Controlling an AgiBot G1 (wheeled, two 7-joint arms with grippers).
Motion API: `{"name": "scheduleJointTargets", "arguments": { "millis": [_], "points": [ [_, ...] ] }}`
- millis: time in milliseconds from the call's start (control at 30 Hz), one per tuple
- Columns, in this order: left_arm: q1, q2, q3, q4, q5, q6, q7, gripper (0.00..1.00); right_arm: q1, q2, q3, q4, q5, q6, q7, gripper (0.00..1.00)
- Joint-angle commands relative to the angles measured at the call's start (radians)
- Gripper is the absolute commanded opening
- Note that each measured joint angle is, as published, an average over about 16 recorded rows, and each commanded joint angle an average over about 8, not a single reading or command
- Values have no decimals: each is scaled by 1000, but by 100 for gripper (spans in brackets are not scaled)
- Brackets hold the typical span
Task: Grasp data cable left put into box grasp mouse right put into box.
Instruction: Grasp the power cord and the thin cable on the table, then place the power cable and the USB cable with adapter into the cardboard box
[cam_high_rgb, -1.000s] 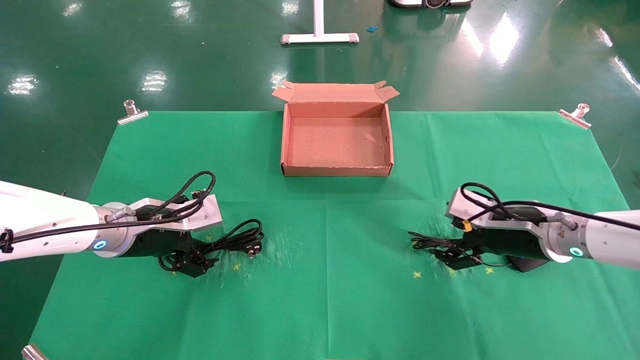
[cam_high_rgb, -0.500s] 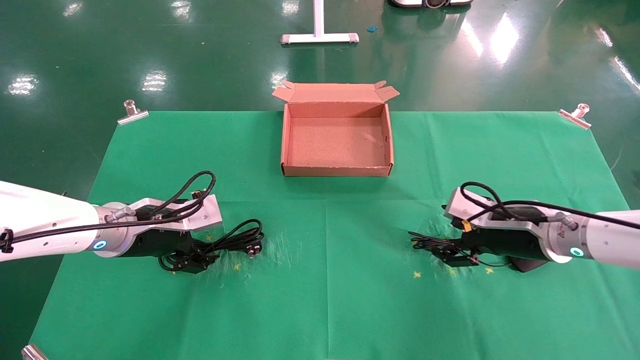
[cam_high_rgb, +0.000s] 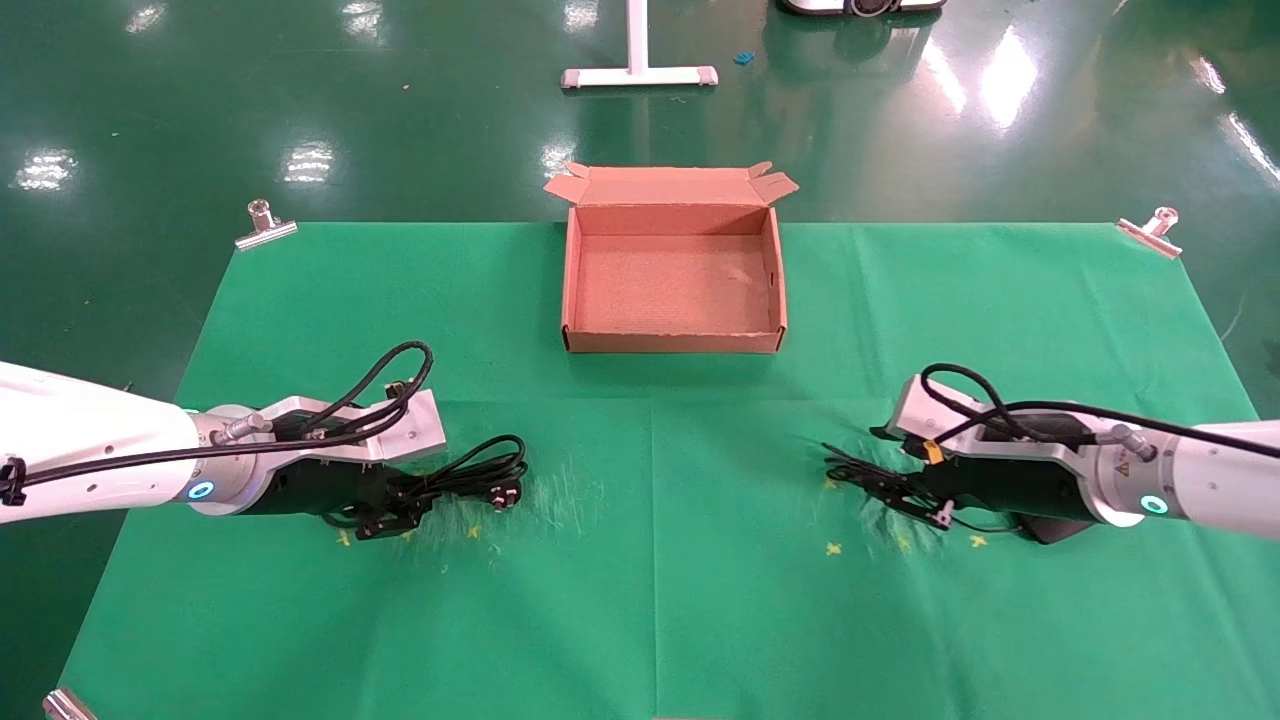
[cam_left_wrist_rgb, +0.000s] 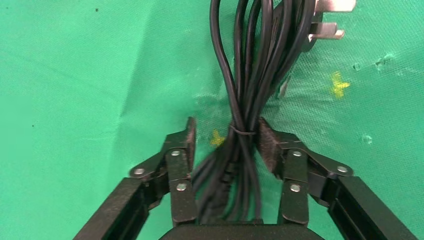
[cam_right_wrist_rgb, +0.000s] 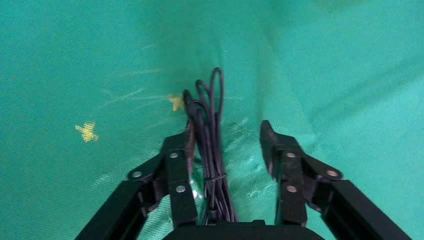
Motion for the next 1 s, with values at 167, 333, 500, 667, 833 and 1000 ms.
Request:
{"name": "scheduleJointTargets", "arguments": {
  "millis": [167, 333, 500, 667, 833, 1000],
  "points": [
    [0, 0, 0, 0, 0, 0, 0, 0, 0, 0, 0, 1, 1, -1, 0, 0],
    [0, 0, 0, -1, 1, 0, 0, 0, 0, 0, 1, 1, 1, -1, -1, 0],
    [0, 0, 0, -1, 2, 0, 0, 0, 0, 0, 1, 1, 1, -1, -1, 0],
    [-8, 3, -1, 6, -7, 3, 10, 0, 1, 1, 1, 1, 1, -1, -1, 0],
    [-66, 5, -14, 11, -91, 60, 76, 0, 27, 7, 14, -12, 10, -2, 8, 0],
    [-143, 14, -43, 17, -186, 110, 133, 0, 114, 3, 40, -55, 29, -16, 29, 0]
  ]
}}
